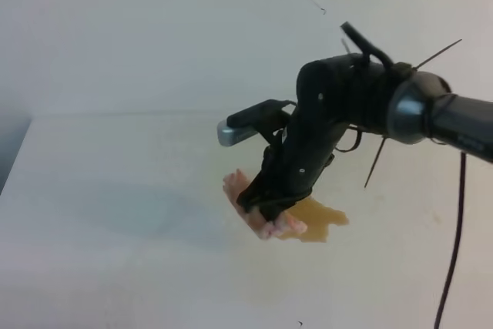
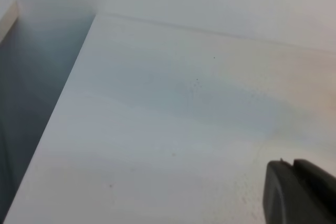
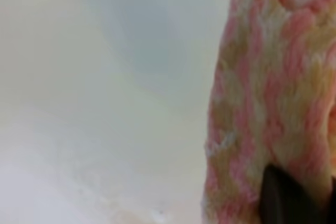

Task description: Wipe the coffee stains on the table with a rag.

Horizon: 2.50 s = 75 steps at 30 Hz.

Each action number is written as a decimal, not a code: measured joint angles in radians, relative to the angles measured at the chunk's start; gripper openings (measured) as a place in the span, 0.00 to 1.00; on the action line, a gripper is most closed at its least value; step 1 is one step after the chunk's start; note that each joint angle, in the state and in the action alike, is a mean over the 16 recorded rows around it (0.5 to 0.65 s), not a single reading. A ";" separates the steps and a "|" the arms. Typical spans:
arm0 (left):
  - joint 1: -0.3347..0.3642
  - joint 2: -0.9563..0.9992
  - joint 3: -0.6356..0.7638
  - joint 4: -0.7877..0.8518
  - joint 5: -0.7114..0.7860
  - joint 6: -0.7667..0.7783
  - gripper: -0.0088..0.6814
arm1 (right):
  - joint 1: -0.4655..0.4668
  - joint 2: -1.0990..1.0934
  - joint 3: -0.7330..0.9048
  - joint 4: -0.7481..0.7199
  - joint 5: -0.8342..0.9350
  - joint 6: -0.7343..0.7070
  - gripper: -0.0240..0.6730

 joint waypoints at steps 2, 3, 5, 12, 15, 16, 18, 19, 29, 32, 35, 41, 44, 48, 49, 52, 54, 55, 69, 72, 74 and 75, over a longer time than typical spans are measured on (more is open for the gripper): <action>0.000 0.000 0.000 0.000 0.000 0.000 0.01 | 0.017 0.033 -0.023 -0.020 0.003 0.024 0.10; 0.000 0.000 -0.003 0.000 0.000 0.000 0.01 | 0.023 0.049 -0.034 -0.030 0.006 0.036 0.10; 0.000 0.000 0.000 0.000 0.000 0.000 0.01 | 0.032 0.079 -0.054 -0.049 0.013 0.059 0.10; 0.000 0.002 -0.008 0.000 0.000 0.000 0.01 | 0.037 0.139 -0.082 -0.098 0.026 0.109 0.08; 0.000 0.002 -0.008 0.000 0.000 0.000 0.01 | 0.037 0.151 -0.084 -0.106 0.024 0.117 0.08; 0.000 0.002 -0.008 0.000 0.000 0.000 0.01 | 0.037 0.154 -0.084 -0.109 0.023 0.118 0.08; 0.000 0.000 -0.008 0.000 0.000 0.000 0.01 | 0.036 0.159 -0.084 -0.116 0.024 0.121 0.08; 0.000 0.000 -0.008 0.000 0.000 0.000 0.01 | 0.036 0.161 -0.085 -0.120 0.024 0.123 0.08; 0.000 0.002 0.000 0.000 0.000 0.000 0.01 | 0.022 0.171 -0.087 -0.149 0.030 0.131 0.10; 0.000 0.000 0.000 0.000 0.000 0.000 0.01 | 0.013 0.171 -0.087 -0.154 0.033 0.132 0.10; 0.000 0.002 0.000 0.000 0.000 0.000 0.01 | 0.003 0.171 -0.087 -0.156 0.035 0.132 0.10; 0.000 0.002 -0.003 0.000 0.000 0.000 0.01 | -0.014 0.171 -0.087 -0.158 0.037 0.133 0.10; 0.000 0.002 -0.003 0.000 0.000 0.000 0.01 | -0.018 0.169 -0.087 -0.156 0.036 0.133 0.10; 0.000 0.003 -0.003 0.000 0.000 0.000 0.01 | -0.022 0.157 -0.086 -0.153 0.028 0.133 0.10; 0.000 0.003 0.000 0.000 0.000 0.000 0.01 | -0.022 0.152 -0.086 -0.152 0.026 0.132 0.10; 0.000 0.003 0.000 0.000 0.000 0.000 0.01 | -0.024 0.132 -0.085 -0.146 0.017 0.125 0.10; 0.000 0.002 0.000 0.000 0.000 0.000 0.01 | -0.026 0.116 -0.083 -0.137 0.009 0.117 0.10; 0.000 0.002 0.003 0.000 0.000 0.000 0.01 | -0.028 0.107 -0.081 -0.130 0.003 0.112 0.10; 0.000 0.000 0.008 0.000 0.000 0.000 0.01 | -0.148 -0.054 0.094 0.062 -0.147 -0.035 0.09; 0.000 -0.002 0.008 0.000 0.000 0.000 0.01 | -0.188 -0.074 0.138 0.088 -0.168 -0.059 0.09; 0.000 -0.003 0.008 0.000 0.000 0.000 0.01 | -0.210 -0.079 0.160 0.096 -0.173 -0.072 0.09; 0.000 -0.002 0.006 0.000 0.000 0.000 0.01 | -0.220 -0.078 0.168 0.096 -0.173 -0.076 0.09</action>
